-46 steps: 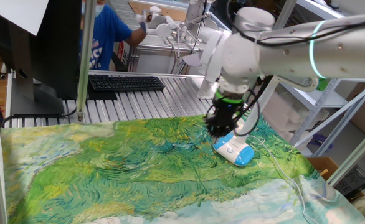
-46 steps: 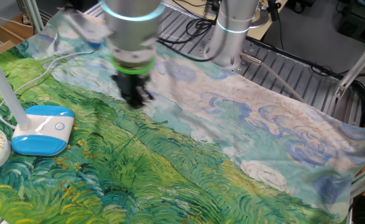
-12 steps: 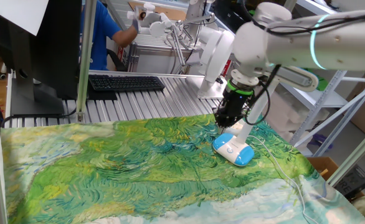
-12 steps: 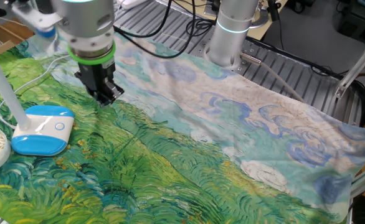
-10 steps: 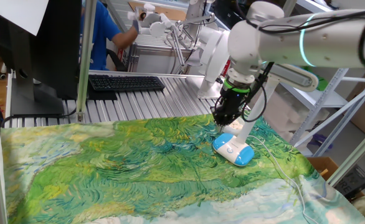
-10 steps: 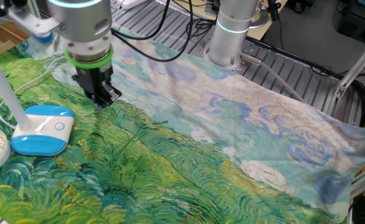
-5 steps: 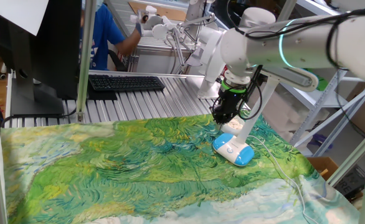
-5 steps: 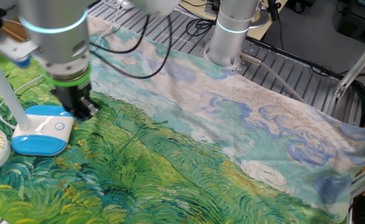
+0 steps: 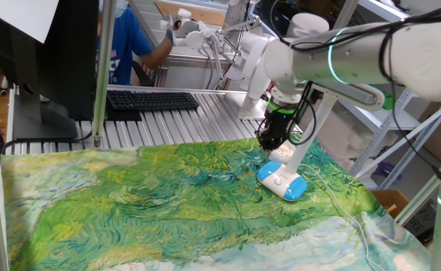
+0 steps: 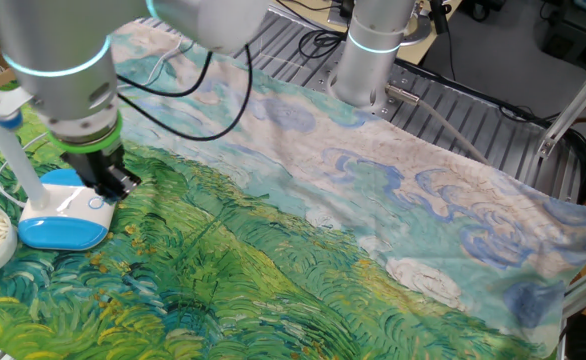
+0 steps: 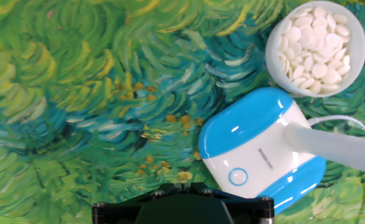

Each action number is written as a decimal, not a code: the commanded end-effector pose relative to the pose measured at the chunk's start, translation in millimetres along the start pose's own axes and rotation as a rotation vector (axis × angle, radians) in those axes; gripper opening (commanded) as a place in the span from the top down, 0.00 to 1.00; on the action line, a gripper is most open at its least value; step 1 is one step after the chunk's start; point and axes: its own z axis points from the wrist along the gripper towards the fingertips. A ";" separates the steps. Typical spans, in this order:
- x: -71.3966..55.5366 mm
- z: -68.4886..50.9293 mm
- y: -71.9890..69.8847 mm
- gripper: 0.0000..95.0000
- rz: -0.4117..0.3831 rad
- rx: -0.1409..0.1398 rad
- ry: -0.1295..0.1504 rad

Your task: Turn on the desk lamp by pressing the button

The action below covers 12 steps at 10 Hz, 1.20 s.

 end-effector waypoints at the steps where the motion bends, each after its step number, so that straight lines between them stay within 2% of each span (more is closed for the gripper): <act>1: -0.8 5.2 -5.1 1.00 -0.015 -0.001 -0.001; 5: 10.2 19.1 -8.6 1.00 -0.015 -0.002 -0.008; 10: 10.0 29.9 -19.0 1.00 -0.031 0.010 -0.028; 11: 11.5 33.5 -22.3 1.00 -0.034 0.019 -0.041; 12: 11.3 34.3 -22.3 1.00 -0.032 0.026 -0.040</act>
